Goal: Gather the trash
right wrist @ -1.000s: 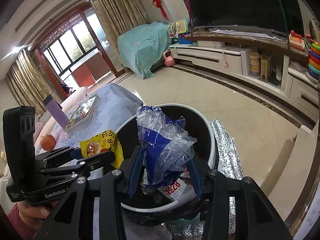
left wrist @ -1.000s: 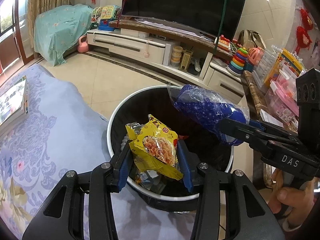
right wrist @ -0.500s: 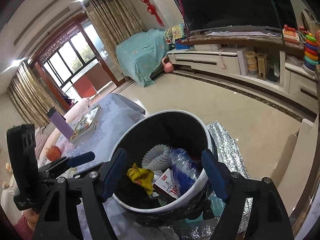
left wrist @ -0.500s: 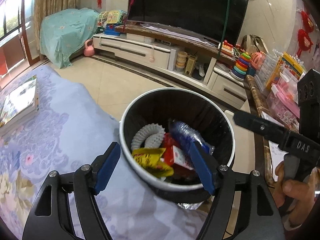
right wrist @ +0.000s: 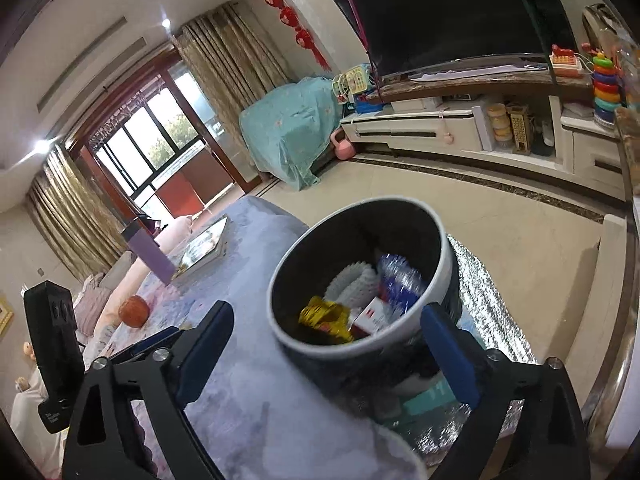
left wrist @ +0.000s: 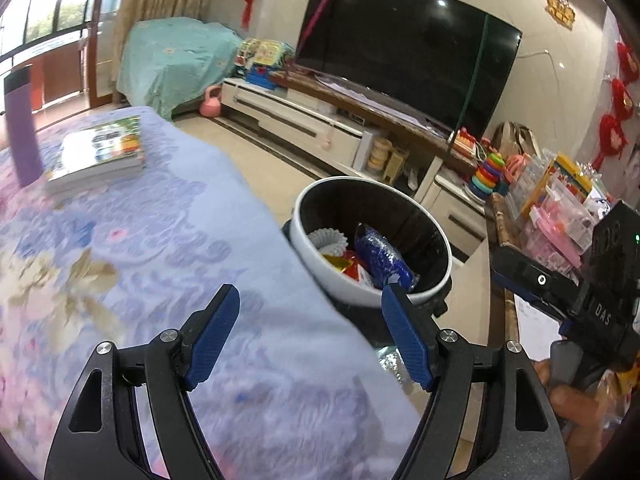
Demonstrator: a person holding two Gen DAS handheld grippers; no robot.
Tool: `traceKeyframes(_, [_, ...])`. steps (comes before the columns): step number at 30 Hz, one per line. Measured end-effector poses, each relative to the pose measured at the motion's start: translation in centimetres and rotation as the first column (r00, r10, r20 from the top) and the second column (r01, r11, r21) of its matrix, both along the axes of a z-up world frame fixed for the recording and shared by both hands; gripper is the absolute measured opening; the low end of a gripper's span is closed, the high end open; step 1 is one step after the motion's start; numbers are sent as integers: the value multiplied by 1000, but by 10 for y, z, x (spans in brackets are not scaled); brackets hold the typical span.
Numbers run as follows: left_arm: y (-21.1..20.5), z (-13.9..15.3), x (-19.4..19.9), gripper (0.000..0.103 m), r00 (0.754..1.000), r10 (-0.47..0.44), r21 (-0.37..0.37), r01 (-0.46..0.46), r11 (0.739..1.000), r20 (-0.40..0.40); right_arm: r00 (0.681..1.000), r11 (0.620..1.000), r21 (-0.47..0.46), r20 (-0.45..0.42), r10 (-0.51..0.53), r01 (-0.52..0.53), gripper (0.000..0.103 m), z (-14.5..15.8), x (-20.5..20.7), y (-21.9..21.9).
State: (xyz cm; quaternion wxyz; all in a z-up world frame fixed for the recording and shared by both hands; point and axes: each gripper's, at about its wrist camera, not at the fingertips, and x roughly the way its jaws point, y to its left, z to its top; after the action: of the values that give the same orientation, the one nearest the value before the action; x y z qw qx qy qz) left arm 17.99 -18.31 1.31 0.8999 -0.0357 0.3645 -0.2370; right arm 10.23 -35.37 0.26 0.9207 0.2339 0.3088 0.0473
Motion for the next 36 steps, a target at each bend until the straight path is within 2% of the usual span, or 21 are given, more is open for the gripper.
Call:
traceKeyframes(6, [37, 10, -36, 77, 993, 98, -33, -95, 995, 73, 997, 992, -114, 66, -49, 56, 102, 13, -27, 26])
traceKeyframes(14, [57, 30, -77, 81, 977, 110, -18, -109, 994, 180, 977, 972, -205, 197, -78, 119, 103, 47, -63, 55])
traceKeyframes(17, [62, 35, -90, 85, 968, 125, -18, -124, 992, 219, 967, 963, -235, 244, -75, 134, 103, 58, -74, 64])
traceKeyframes(20, [69, 36, -105, 97, 953, 152, -20, -152, 988, 263, 947, 951, -257, 310, -87, 171, 103, 66, -91, 70])
traceKeyframes(21, [71, 35, -110, 103, 944, 170, -15, -173, 985, 283, 938, 946, -265, 333, -93, 188, 103, 67, -97, 73])
traceKeyframes(22, [73, 33, -117, 103, 930, 193, -9, -201, 980, 312, 929, 936, -282, 355, -102, 210, 103, 66, -102, 77])
traceKeyframes(28, [80, 17, -136, 103, 898, 237, 20, -263, 965, 370, 921, 906, -339, 372, -120, 254, 103, 47, -114, 91])
traceKeyframes(36, [84, 3, -152, 103, 880, 269, 39, -308, 951, 392, 913, 894, -355, 387, -127, 275, 103, 29, -123, 101])
